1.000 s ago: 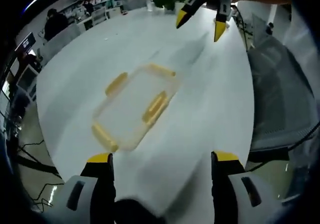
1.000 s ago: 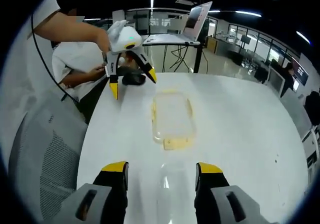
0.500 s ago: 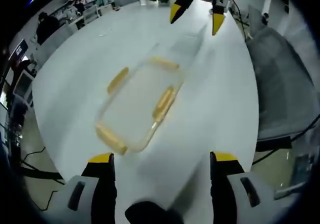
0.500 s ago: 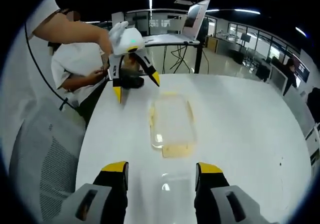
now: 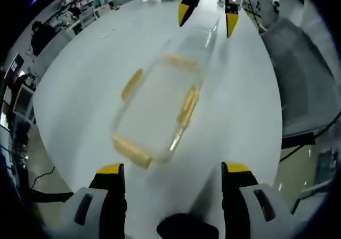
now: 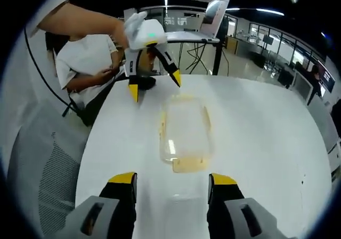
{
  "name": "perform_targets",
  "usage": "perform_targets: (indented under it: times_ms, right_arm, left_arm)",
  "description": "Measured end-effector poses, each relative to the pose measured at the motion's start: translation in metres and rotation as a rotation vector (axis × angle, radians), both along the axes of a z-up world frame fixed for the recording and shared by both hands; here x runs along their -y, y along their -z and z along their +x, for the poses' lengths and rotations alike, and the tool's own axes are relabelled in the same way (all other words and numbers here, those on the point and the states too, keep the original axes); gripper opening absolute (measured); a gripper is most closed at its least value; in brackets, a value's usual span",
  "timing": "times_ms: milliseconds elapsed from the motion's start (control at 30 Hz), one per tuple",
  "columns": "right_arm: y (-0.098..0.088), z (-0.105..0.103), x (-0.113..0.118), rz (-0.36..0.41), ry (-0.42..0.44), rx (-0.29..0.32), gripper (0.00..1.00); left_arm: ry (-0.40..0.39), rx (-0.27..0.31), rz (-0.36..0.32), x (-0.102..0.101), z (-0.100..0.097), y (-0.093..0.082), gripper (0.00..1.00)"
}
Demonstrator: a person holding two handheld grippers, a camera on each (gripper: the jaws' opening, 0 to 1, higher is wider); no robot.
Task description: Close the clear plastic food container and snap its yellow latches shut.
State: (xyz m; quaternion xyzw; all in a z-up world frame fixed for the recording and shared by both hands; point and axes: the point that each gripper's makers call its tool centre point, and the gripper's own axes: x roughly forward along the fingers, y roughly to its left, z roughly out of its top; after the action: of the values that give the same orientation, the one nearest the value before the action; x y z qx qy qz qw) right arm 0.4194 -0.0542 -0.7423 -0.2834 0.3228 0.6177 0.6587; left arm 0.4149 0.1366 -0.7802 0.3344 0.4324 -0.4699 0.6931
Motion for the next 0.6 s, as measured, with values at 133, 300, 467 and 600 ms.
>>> perform_targets:
  times_ms: [133, 300, 467, 600]
  right_arm:
    - [0.003, 0.002, -0.002, -0.01, -0.002, -0.003, 0.51]
    - [0.006, 0.003, -0.003, -0.012, -0.002, -0.009, 0.51]
    - [0.009, 0.004, -0.006, -0.017, -0.007, -0.013, 0.51]
    - [0.012, 0.004, -0.009, -0.021, -0.014, -0.015, 0.5]
  left_arm:
    - [0.02, -0.001, 0.014, -0.002, 0.003, 0.001, 0.72]
    - [0.057, 0.003, 0.036, -0.004, 0.006, 0.003, 0.7]
    - [0.075, 0.008, 0.034, -0.003, 0.012, 0.004, 0.69]
    - [0.095, 0.01, 0.037, 0.0, 0.015, 0.005, 0.69]
